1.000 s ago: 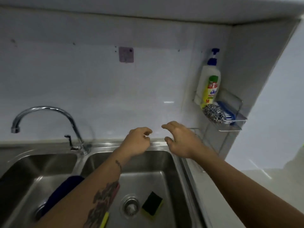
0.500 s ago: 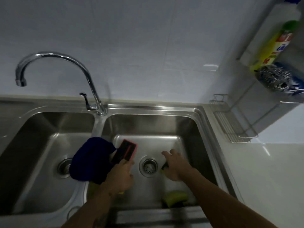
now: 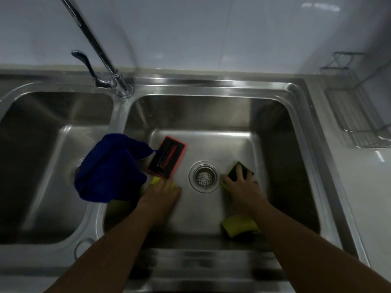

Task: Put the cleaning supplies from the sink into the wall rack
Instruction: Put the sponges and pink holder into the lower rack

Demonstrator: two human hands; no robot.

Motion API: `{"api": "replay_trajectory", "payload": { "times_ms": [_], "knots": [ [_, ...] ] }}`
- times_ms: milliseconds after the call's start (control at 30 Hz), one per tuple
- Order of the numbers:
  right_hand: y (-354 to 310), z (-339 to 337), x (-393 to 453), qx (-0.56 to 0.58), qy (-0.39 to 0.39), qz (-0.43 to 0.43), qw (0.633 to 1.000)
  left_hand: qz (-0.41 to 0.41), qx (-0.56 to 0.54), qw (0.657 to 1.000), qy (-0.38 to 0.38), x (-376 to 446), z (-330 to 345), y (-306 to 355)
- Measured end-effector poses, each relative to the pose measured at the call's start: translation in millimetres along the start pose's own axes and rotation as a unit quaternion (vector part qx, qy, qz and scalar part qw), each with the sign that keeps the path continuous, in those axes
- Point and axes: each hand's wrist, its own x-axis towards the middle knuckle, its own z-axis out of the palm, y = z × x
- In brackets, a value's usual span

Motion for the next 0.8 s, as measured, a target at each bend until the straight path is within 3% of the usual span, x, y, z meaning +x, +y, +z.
{"api": "replay_trajectory", "payload": {
  "times_ms": [200, 433, 600, 800],
  "knots": [
    [2, 5, 8, -0.033, 0.051, -0.004, 0.998, 0.03, 0.113, 0.993, 0.024, 10, -4, 2],
    [28, -20, -1, 0.152, 0.134, 0.057, 0.978, 0.052, -0.017, 0.992, 0.118, 35, -35, 33],
    [55, -28, -7, 0.375, 0.177, 0.102, 0.904, 0.077, -0.086, 0.976, 0.185, 81, -80, 68],
    [73, -26, -17, 0.426, 0.202, 0.104, 0.876, 0.077, -0.121, 0.973, 0.183, 132, -98, 100]
  ]
}}
